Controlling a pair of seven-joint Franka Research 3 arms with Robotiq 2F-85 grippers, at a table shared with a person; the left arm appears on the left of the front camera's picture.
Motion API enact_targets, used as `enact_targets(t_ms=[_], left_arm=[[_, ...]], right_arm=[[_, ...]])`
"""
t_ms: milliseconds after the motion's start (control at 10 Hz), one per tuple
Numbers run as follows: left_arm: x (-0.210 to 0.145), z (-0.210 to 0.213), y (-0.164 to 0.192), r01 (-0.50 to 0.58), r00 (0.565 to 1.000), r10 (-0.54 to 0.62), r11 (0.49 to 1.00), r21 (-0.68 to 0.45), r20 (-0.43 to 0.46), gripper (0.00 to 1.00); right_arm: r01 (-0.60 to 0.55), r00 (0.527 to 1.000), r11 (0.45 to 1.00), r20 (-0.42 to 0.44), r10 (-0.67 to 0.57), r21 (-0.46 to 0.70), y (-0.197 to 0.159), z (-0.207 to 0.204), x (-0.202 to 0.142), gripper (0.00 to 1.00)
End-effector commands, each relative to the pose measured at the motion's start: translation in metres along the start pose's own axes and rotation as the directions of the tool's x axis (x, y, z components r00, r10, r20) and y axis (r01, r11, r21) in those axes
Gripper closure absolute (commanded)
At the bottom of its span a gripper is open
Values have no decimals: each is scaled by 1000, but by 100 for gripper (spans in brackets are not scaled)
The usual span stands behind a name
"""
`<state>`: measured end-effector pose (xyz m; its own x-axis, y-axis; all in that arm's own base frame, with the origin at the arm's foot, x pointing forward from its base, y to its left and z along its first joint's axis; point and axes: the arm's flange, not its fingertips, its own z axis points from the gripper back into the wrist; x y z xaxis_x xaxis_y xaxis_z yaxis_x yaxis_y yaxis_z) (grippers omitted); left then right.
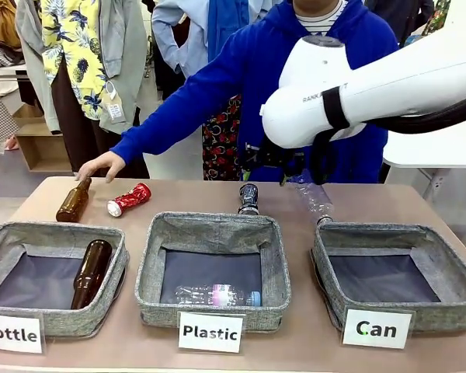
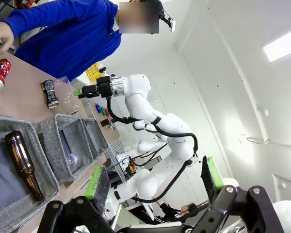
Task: Sort the can waste into the basket.
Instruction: Pick up the can waste from the table and place it in the right Fabric basket.
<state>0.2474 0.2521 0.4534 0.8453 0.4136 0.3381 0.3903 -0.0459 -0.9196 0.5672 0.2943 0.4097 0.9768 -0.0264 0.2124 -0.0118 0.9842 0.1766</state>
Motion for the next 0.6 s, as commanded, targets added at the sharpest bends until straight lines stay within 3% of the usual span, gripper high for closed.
enact_targets(t_ms=[0,500], left_arm=[[1,0,-6,-5,1000,5,1000,-13,5,0],[1,0,-6,-5,1000,5,1000,-13,5,0]], right_arm=[[-16,998,1000,-66,15,-21,31,-31,39,0],[35,992,986,-115,-54,-161,53,-90,64,0]])
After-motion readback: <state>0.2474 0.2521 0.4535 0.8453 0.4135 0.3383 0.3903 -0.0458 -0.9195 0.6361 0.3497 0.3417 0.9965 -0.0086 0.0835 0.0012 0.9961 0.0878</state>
